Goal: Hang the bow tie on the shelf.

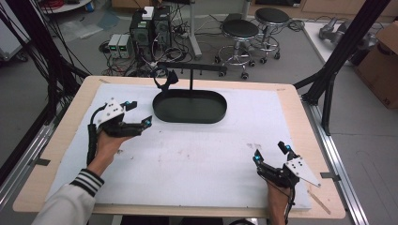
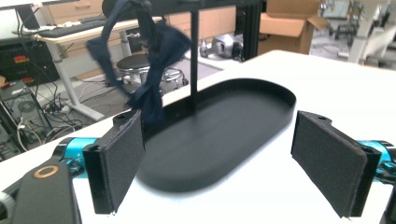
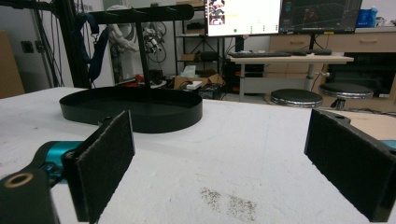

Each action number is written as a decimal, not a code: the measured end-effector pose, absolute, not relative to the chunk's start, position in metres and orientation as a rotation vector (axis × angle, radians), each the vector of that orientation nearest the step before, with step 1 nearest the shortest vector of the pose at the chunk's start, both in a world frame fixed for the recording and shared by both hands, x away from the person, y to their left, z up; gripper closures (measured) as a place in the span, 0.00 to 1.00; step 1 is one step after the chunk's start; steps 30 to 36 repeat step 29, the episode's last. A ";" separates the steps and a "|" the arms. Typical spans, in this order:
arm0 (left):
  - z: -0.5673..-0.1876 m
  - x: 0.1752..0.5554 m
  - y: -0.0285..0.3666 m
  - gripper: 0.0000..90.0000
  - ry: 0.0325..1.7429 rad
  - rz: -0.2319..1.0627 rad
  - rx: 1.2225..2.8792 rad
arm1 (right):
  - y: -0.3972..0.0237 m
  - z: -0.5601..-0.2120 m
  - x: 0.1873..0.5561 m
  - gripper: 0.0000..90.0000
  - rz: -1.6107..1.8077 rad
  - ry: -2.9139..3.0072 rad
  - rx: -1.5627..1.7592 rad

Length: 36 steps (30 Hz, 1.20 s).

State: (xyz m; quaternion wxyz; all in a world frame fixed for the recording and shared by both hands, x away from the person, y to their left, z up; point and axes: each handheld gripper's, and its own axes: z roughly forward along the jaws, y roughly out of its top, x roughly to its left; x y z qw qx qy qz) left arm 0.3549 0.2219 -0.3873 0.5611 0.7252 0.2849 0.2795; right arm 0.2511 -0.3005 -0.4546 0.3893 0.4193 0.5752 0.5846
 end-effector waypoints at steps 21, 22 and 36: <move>-0.453 0.277 0.293 0.20 0.688 0.723 1.474 | -0.299 -0.455 0.251 0.08 1.471 1.469 1.058; -0.453 0.277 0.294 0.20 0.686 0.720 1.476 | -0.299 -0.455 0.251 0.08 1.471 1.470 1.053; -0.454 0.277 0.295 0.20 0.688 0.718 1.460 | -0.300 -0.455 0.251 0.08 1.471 1.466 1.049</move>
